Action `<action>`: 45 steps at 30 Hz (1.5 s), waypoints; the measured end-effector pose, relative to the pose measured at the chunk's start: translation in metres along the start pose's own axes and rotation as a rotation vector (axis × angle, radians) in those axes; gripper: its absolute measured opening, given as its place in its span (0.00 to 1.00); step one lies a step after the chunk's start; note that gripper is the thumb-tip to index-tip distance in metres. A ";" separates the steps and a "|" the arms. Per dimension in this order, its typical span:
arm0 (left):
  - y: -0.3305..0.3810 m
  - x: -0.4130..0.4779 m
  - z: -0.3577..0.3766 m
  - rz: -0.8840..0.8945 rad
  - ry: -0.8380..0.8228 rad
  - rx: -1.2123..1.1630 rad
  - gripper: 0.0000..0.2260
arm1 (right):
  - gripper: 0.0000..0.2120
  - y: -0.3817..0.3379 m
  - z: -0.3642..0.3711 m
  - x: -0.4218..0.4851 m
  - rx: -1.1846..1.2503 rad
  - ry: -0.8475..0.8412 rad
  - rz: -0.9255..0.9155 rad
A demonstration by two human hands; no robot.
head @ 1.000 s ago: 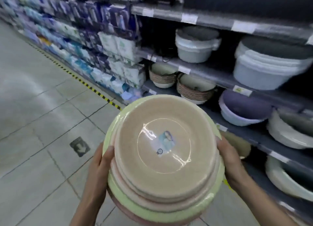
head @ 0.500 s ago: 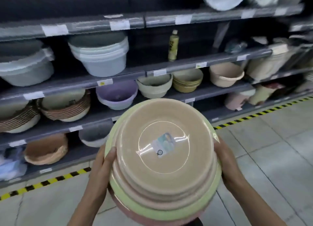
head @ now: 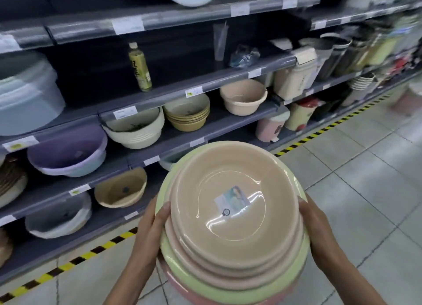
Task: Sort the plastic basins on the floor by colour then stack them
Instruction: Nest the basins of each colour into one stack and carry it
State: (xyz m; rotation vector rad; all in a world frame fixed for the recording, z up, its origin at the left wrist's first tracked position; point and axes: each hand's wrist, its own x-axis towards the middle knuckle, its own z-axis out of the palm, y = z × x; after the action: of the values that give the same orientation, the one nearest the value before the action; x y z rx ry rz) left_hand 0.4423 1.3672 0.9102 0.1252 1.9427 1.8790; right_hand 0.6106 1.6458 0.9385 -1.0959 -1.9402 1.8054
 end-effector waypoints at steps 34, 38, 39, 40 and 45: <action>-0.018 0.416 0.427 -0.197 0.305 -0.019 0.25 | 0.21 -0.020 -0.204 0.637 -0.144 -0.275 0.204; -0.060 0.447 0.490 -0.239 0.369 -0.030 0.30 | 0.24 0.005 -0.235 0.718 -0.202 -0.336 0.243; -0.069 0.456 0.501 -0.258 0.381 -0.035 0.32 | 0.26 0.011 -0.240 0.734 -0.201 -0.361 0.235; -0.079 0.466 0.511 -0.266 0.390 -0.042 0.33 | 0.28 0.016 -0.242 0.749 -0.200 -0.387 0.219; -0.149 0.524 0.541 -0.293 0.446 -0.068 0.25 | 0.20 0.076 -0.222 0.836 -0.240 -0.445 0.224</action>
State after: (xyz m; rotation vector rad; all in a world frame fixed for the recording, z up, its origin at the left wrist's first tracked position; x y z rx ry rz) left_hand 0.2010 2.0459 0.6458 -0.6149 2.0282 1.8804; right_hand 0.2162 2.3702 0.6661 -1.0897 -2.4244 2.1231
